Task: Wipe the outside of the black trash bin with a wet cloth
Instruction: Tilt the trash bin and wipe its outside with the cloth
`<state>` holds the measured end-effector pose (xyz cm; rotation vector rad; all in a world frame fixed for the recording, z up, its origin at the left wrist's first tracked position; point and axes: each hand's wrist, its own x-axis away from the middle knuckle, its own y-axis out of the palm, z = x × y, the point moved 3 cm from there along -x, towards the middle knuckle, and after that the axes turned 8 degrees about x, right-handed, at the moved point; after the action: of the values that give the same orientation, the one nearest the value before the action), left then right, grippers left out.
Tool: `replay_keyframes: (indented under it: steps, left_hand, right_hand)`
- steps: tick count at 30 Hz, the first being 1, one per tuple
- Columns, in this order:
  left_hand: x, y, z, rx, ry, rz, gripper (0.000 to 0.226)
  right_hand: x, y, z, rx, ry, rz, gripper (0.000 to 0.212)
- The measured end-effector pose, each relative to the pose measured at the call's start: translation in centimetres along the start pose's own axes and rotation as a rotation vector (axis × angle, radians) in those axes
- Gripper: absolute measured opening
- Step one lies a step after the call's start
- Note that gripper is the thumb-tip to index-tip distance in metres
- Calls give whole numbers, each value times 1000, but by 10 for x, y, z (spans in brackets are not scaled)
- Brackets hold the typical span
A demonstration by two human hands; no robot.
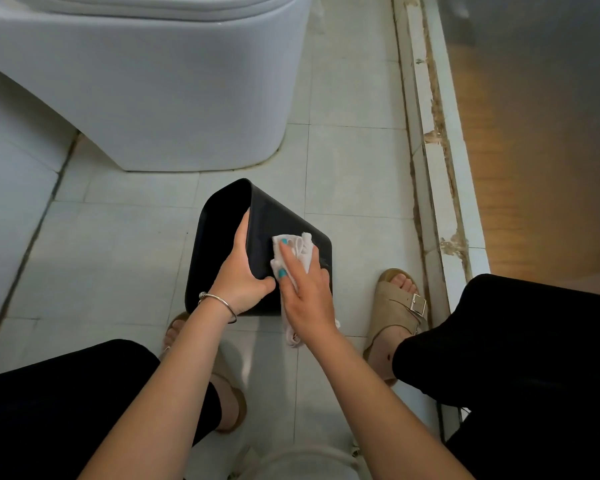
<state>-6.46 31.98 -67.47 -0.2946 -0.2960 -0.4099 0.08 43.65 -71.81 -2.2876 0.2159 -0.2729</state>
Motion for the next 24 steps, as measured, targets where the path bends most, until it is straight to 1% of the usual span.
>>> replay_keyframes:
  steps: [3,5,7,9,13,16,19,24]
  left_hand:
    - [2,-4,-3,41,-3,14,111]
    - [2,-8,-6,34,-19,24,113]
    - [3,-13,-8,27,-29,43,112]
    - [3,-13,-8,17,-26,52,111]
    - [0,-1,-3,-67,0,9,112]
    - [-1,-2,-3,-92,2,6,113]
    - [-1,-4,-3,-117,-6,27,114]
    - [-4,2,-1,-125,-10,1,115]
  right_hand:
    - [-3,-1,-3,2,-85,-5,54]
    - [-10,1,5,10,-80,-6,57]
    - [-20,4,20,-4,4,-19,56]
    - [-30,4,38,-20,141,-44,54]
    - [-46,-2,71,-34,410,-122,48]
    - [-50,-5,73,-11,479,-166,49]
    - [-48,-5,58,29,416,-158,51]
    - [-49,-8,29,11,131,-55,53]
